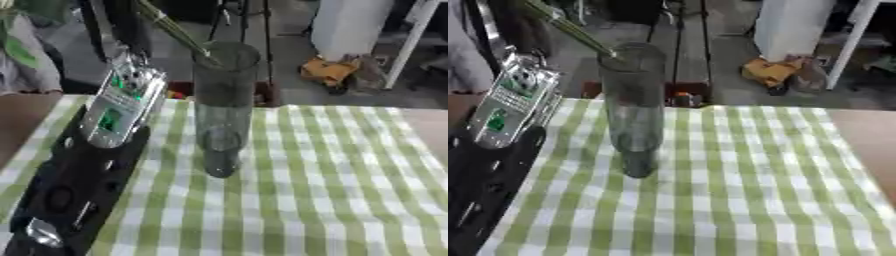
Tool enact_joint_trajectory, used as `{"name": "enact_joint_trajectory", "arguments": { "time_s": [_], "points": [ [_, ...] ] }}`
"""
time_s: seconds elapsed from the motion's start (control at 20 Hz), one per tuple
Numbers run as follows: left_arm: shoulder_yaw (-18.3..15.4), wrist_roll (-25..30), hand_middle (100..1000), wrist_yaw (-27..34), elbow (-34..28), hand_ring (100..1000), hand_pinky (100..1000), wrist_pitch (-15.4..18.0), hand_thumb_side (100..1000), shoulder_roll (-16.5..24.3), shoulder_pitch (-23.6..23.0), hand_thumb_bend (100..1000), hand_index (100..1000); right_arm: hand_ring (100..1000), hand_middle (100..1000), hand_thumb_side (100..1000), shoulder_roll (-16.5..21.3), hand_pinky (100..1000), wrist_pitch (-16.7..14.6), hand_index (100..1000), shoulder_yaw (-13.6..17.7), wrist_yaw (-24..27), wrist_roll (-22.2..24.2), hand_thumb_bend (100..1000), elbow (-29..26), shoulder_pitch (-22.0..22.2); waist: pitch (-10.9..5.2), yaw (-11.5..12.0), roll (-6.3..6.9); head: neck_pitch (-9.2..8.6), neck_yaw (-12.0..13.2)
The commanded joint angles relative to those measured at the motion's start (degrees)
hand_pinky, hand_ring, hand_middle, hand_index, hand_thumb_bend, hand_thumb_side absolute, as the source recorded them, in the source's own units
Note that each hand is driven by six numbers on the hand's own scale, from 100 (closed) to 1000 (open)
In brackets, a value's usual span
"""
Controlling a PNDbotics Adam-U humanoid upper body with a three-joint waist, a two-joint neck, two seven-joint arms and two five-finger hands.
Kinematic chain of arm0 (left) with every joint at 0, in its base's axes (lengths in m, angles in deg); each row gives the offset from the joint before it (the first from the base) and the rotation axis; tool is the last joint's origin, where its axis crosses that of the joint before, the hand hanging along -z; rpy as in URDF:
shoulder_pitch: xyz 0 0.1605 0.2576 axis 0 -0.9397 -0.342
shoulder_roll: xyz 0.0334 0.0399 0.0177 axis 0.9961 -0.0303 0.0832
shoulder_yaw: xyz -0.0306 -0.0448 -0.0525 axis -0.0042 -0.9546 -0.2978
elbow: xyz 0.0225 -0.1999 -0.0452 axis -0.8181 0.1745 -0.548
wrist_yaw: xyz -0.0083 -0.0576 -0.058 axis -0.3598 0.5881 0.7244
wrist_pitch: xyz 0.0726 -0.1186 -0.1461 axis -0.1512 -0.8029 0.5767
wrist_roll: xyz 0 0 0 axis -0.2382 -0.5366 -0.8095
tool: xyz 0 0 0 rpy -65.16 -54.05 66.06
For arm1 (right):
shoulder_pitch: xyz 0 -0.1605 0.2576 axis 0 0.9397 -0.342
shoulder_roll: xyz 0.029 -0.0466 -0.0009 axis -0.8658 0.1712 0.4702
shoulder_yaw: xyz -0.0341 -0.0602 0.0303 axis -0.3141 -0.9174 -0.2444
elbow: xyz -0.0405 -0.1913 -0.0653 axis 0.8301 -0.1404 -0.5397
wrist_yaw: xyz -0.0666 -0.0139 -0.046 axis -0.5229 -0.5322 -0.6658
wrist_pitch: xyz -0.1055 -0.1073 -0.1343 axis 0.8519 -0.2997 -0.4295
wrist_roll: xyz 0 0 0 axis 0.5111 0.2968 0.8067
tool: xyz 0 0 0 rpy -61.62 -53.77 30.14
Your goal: Arrange flowers into the vase.
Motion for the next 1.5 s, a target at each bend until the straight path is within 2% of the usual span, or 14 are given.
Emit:
{"name": "enact_joint_trajectory", "arguments": {
  "time_s": [0.05, 0.3, 0.55, 0.7, 0.85, 0.95, 1.25, 1.5],
  "points": [
    [-0.51, -0.71, 279, 0.26, 0.0, 343, 100, 0.49, 834, 0.5, 1.63, 225, 100, 745, 726, 949, 0.83, 662, 0.02, 796, 0.51, 0.3, -0.21, 100, -0.88, -0.77, -1.05, -0.14, 0.17, -1.4, 0.72],
    [-0.66, -1.23, 293, -0.13, 1.16, 366, 114, 0.29, 842, 0.6, 1.8, 229, 100, 745, 726, 939, 0.84, 661, 0.1, 796, 0.59, 0.28, -0.1, 100, -0.88, -0.62, -0.71, -0.36, 0.45, -2.12, 1.06],
    [-0.67, -2.44, 325, -0.02, 2.27, 395, 138, 0.39, 814, 0.86, 2.59, 283, 101, 746, 726, 929, 0.83, 660, 0.3, 787, 0.66, 0.26, 0.19, 100, -0.88, -0.42, -0.41, -0.54, 0.93, -2.8, 1.2],
    [-0.36, -2.18, 344, -0.23, 2.84, 419, 150, -0.1, 829, 1.18, 2.95, 266, 124, 747, 726, 925, 1.04, 660, 0.33, 788, 0.84, 0.21, 0.14, 100, -0.88, -0.2, -0.25, -0.57, 1.27, -3.14, 1.35],
    [-0.28, -1.66, 345, -0.78, 3.69, 437, 152, -1.04, 820, 1.49, 2.97, 228, 136, 747, 726, 920, 1.19, 659, 0.43, 789, 0.99, 0.13, -0.06, 100, -0.88, 0.04, -0.11, -0.53, 1.56, -3.08, 1.34],
    [-0.43, -1.61, 350, -1.59, 4.24, 444, 149, -1.69, 778, 1.67, 2.92, 275, 159, 747, 726, 917, 1.19, 659, 0.56, 789, 0.99, 0.21, -0.14, 100, -0.88, 0.27, -0.13, -0.46, 1.71, -2.74, 1.18],
    [-0.47, -1.51, 361, -3.5, 5.2, 457, 147, -3.3, 774, 1.75, 2.76, 272, 200, 748, 725, 912, 0.92, 657, 1.12, 788, 1.19, -0.09, -0.3, 100, -0.88, 0.47, -0.02, -0.49, 1.91, -2.47, 1.02],
    [0.08, -0.18, 381, -5.01, 5.64, 481, 139, -4.49, 769, 1.87, 2.73, 212, 241, 749, 725, 907, 0.9, 657, 1.36, 788, 1.3, -0.21, -0.48, 100, -0.88, 0.73, 0.01, -0.41, 2.04, -2.32, 0.95]
  ]
}}
